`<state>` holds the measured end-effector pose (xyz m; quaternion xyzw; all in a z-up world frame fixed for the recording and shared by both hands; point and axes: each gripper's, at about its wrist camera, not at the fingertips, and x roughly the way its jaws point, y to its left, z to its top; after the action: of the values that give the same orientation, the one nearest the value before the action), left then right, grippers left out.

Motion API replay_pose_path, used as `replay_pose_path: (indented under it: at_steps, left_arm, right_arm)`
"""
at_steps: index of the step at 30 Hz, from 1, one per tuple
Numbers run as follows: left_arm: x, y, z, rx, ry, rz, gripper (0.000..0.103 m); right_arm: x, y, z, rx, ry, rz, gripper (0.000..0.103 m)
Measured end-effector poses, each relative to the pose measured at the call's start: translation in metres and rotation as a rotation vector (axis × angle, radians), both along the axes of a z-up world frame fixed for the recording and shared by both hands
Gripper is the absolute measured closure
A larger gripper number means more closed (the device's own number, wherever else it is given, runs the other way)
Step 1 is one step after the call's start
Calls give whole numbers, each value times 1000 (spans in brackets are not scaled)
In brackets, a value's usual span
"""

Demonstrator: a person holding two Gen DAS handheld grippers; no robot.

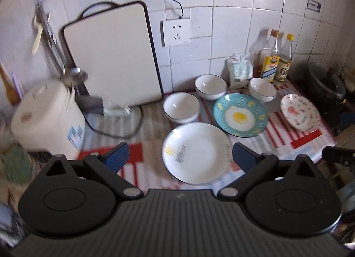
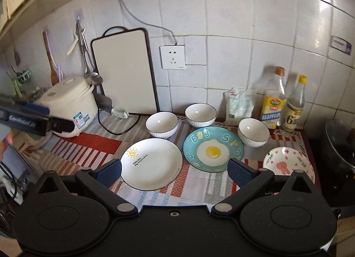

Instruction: Organize plates and bowls

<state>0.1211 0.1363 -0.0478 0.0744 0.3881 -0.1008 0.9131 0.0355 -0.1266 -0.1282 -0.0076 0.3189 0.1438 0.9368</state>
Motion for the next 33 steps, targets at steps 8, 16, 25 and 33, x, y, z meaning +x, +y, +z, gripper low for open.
replay_pose_path:
  at_steps: [8, 16, 25, 33]
  left_arm:
    - [65, 24, -37, -1, 73, -39, 5]
    - [121, 38, -116, -27, 240, -98, 9]
    - [167, 42, -186, 7, 298, -139, 9]
    - [189, 48, -231, -13, 411, -136, 20]
  right_arm:
    - [52, 40, -29, 65, 123, 14, 8]
    - [85, 61, -62, 87, 189, -45, 12]
    - [120, 65, -110, 119, 129, -38, 12]
    - [163, 72, -175, 90, 262, -142, 15]
